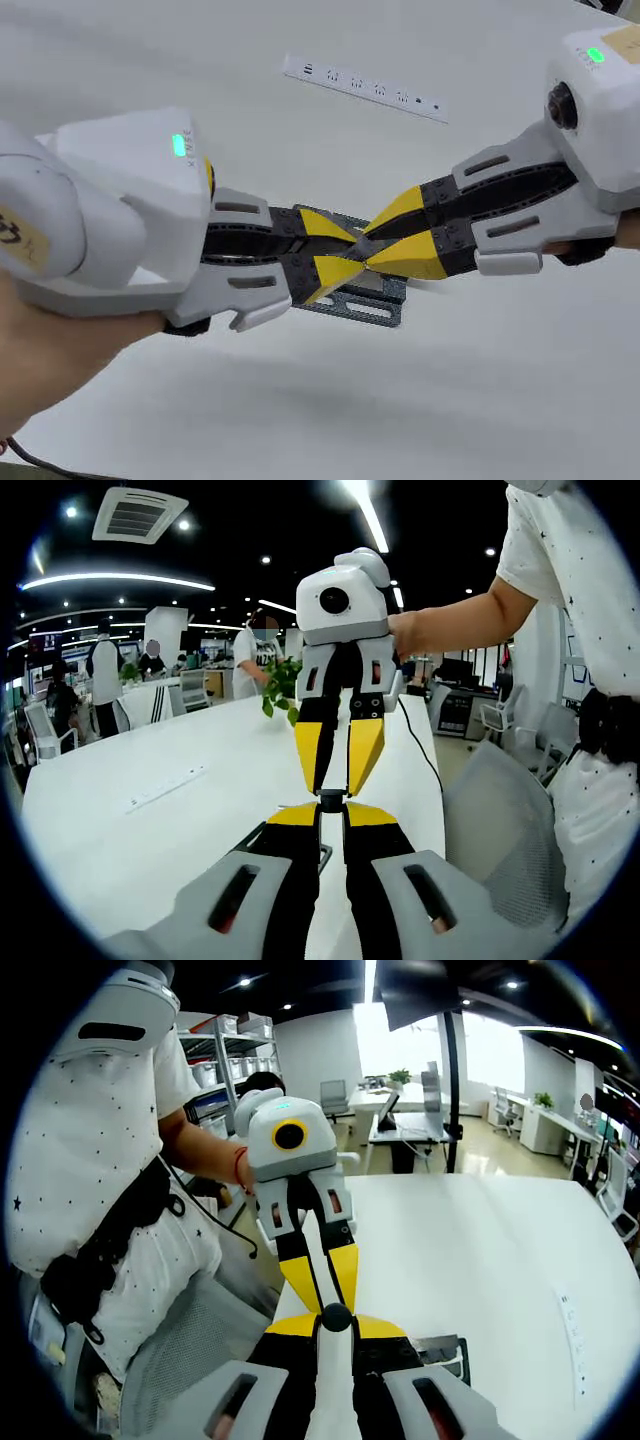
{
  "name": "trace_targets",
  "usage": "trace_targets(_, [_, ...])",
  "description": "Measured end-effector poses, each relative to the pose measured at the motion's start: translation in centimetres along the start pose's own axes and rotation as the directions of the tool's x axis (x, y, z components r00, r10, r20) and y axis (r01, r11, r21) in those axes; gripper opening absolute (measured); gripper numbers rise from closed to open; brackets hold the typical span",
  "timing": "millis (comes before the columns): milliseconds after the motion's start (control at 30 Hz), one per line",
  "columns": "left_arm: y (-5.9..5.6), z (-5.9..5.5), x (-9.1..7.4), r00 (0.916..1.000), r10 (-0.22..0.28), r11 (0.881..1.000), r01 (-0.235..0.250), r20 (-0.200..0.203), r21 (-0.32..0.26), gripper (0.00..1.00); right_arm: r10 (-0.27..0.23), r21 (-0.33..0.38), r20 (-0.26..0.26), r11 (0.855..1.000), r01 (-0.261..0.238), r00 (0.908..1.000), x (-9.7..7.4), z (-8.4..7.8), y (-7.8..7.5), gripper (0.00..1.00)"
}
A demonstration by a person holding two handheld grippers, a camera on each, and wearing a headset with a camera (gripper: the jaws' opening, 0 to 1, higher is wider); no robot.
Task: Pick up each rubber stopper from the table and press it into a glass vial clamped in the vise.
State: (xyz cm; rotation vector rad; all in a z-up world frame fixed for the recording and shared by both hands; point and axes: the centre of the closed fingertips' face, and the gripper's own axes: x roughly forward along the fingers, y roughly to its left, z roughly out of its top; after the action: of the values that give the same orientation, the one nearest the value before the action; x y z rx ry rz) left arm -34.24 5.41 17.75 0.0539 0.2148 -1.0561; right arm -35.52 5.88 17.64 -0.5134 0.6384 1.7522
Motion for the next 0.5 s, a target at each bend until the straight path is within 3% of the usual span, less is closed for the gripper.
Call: trace_targets(500, [-0.45, -0.38, 0.17, 0.9996, -0.02, 1.0, 0.02, -0.019, 0.01, 0.04, 0.022, 0.0, -0.016, 1.0, -0.022, 0.9996, 0.21, -0.28, 0.34, 0.07])
